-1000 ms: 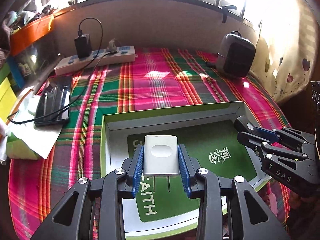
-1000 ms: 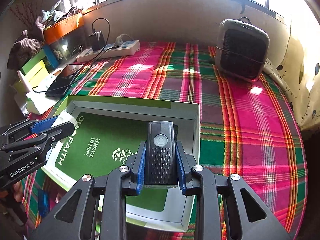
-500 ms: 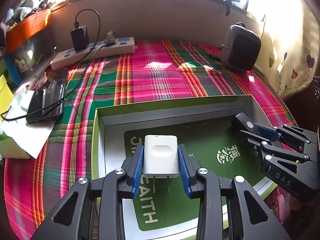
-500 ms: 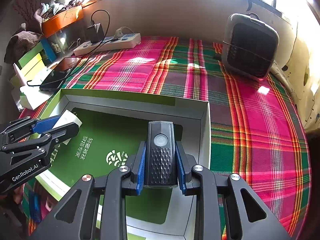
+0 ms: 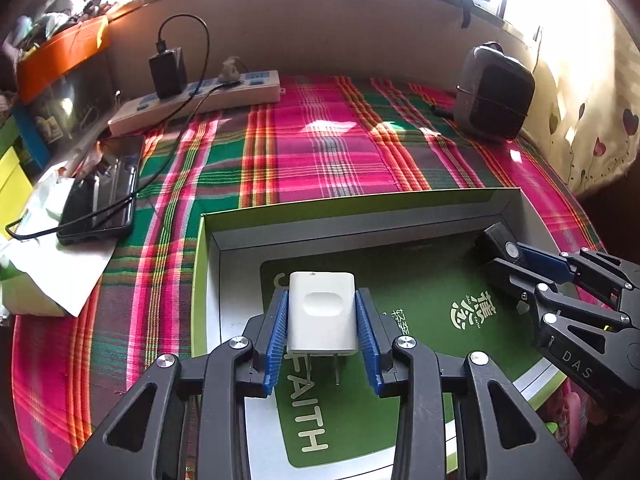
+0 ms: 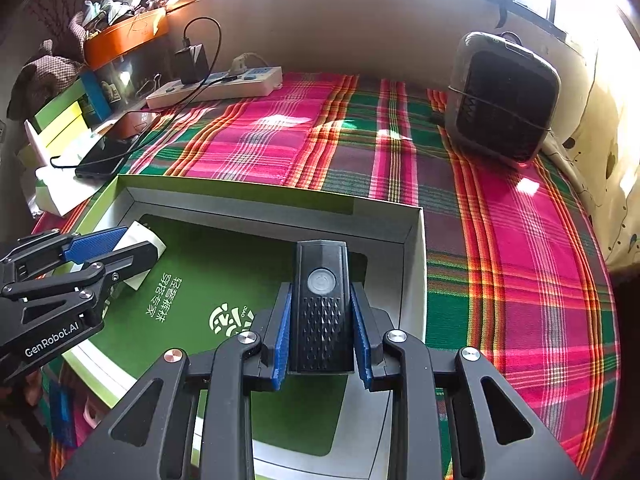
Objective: Organize rigid objects
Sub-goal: 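Lower the charger into the green box and open the left tool while the right tool carries the remote, then release the black remote in the box with the right tool while the left tool reaches the blue USB tester, then grasp the blue USB tester with the left tool while the right tool grasps the amber bottle, then carry the USB tester and the amber bottle over the green box with both tools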
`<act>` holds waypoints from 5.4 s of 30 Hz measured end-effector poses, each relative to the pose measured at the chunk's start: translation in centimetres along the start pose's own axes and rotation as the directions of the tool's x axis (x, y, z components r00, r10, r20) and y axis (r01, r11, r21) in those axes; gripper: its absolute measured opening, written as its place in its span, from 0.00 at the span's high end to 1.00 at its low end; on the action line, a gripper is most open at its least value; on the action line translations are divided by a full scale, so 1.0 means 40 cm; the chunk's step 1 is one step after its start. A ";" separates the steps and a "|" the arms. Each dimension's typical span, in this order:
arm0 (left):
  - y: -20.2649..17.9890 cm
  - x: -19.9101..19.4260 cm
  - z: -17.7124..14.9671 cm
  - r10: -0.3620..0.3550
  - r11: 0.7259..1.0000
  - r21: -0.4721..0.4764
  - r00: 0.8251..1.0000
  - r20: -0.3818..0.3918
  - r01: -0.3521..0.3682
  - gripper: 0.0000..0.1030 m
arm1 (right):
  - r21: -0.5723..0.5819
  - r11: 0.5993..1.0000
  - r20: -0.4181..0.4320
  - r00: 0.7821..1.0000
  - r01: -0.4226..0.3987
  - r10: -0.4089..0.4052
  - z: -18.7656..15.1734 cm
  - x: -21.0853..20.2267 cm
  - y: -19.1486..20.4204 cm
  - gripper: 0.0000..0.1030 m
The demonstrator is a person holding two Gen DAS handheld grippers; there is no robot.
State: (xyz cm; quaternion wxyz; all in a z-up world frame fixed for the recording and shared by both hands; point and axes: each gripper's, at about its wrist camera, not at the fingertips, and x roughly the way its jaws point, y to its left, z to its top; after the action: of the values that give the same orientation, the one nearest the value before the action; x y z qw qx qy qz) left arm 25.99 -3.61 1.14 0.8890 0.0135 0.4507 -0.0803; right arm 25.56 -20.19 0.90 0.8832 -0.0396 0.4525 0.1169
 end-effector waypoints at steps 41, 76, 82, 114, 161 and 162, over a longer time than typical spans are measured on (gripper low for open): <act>-0.001 -0.168 -0.070 -0.065 0.997 -0.034 0.996 0.067 0.068 0.63 | 0.083 0.995 0.113 0.992 -0.057 0.048 -0.053 -0.155 -0.016 0.57; 0.047 -0.272 -0.308 -0.062 0.994 -0.091 0.997 0.043 0.066 0.62 | 0.091 0.985 0.126 0.983 -0.149 0.137 -0.348 -0.340 0.094 0.57; 0.032 -0.268 -0.322 -0.067 0.994 -0.084 0.997 0.032 0.070 0.62 | 0.074 0.983 0.098 0.983 -0.166 0.158 -0.387 -0.334 0.126 0.57; 0.032 -0.236 -0.347 0.007 1.000 -0.016 0.999 0.034 -0.007 0.63 | -0.052 0.989 0.056 0.989 -0.137 0.139 -0.398 -0.270 0.198 0.68; 0.019 -0.253 -0.320 -0.027 1.000 -0.001 0.997 0.073 0.027 0.80 | -0.023 0.994 0.088 0.990 -0.107 0.108 -0.344 -0.269 0.171 0.68; 0.021 -0.256 -0.316 -0.028 1.000 -0.003 0.997 0.075 0.029 0.80 | -0.021 0.994 0.090 0.990 -0.107 0.108 -0.341 -0.270 0.168 0.68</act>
State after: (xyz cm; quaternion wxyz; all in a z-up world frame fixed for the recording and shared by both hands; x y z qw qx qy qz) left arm 10.07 -0.23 1.82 0.9039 0.0022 0.4176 -0.0925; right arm 7.06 -17.90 1.86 0.8949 -0.0168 0.4124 0.1694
